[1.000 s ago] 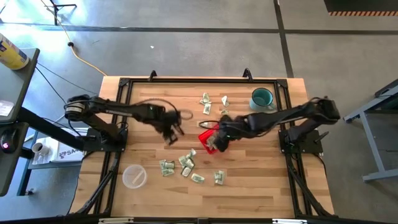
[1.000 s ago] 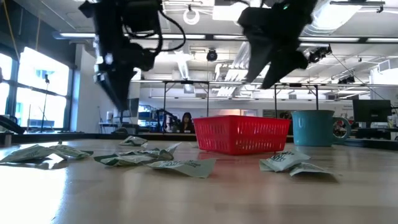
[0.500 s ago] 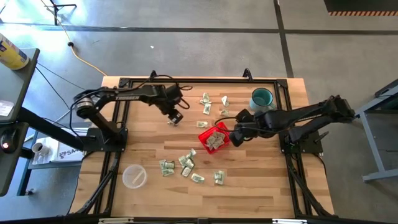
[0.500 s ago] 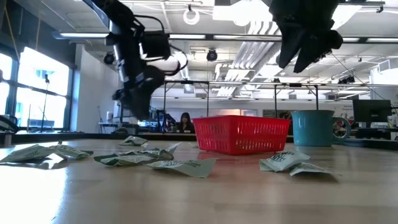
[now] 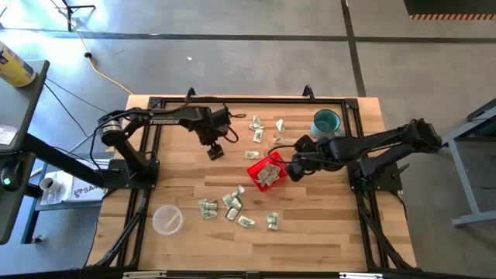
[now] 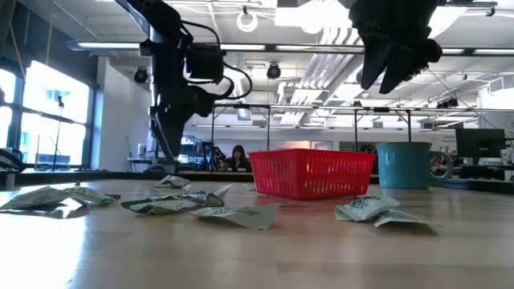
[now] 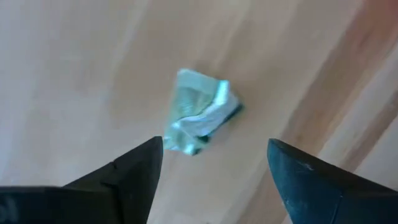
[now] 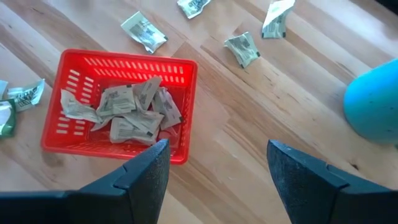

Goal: Pick and place items into bin
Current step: Put the green stevia pack into the red bin

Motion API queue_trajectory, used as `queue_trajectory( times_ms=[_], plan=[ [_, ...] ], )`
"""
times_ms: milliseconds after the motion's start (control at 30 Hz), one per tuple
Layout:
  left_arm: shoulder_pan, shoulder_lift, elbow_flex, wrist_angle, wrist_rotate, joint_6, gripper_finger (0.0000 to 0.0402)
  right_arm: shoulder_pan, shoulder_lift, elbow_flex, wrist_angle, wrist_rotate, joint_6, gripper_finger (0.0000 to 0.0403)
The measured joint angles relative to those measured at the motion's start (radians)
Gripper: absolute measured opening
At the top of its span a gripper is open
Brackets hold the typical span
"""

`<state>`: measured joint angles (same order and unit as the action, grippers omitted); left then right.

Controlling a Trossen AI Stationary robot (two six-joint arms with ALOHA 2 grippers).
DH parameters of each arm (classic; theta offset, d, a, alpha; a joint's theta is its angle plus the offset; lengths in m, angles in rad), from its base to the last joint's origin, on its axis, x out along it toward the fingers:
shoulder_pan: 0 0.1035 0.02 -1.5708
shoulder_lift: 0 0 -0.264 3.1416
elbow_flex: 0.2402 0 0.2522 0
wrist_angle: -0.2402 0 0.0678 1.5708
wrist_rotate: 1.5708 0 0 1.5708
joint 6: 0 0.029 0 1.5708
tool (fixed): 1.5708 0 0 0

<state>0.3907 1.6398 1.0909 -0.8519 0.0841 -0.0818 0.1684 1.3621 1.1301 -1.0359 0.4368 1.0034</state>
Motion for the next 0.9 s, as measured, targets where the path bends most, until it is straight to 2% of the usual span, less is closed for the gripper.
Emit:
queue_trajectory(
  times_ms=[100,267,467,600,733,900],
  plan=[
    [-0.053,0.000,-0.022,0.051,-0.025,0.008,0.0312,0.000,0.000,0.000,0.000,0.012,-0.013,0.0257],
    [-0.130,0.014,-0.033,0.087,-0.141,0.076,0.0275,0.000,0.000,0.000,0.000,0.011,-0.013,0.0257],
    [-0.155,0.089,-0.034,0.079,-0.237,0.124,0.0244,0.000,0.000,0.000,0.000,-0.005,-0.011,0.0257],
    [-0.156,0.111,-0.035,0.058,-0.247,0.131,0.0224,0.000,0.000,0.000,-0.005,-0.027,0.002,0.0257],
    [-0.156,0.111,-0.030,0.047,-0.236,0.112,0.0164,0.000,0.000,0.000,-0.013,-0.027,0.012,0.0257],
    [-0.155,0.111,-0.014,0.044,-0.244,0.084,0.0050,0.000,0.000,0.000,-0.016,-0.026,0.019,0.0257]
  ],
)
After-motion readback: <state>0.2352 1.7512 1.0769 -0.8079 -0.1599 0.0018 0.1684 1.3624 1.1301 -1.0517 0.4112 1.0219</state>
